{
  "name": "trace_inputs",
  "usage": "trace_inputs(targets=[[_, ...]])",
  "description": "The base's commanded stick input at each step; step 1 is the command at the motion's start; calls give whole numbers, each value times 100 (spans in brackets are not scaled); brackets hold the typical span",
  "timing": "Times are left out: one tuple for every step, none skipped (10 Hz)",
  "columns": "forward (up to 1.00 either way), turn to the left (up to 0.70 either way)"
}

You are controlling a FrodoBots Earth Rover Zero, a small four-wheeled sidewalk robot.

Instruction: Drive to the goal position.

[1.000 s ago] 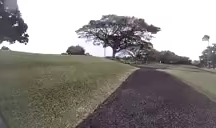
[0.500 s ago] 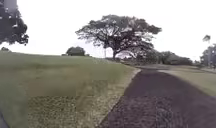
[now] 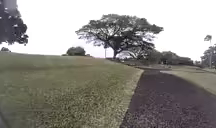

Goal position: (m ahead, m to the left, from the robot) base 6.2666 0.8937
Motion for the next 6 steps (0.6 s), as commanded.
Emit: trace_inputs(targets=[[0, 0], [0, -63], [0, -100], [0, -100], [0, -100], [0, -100]])
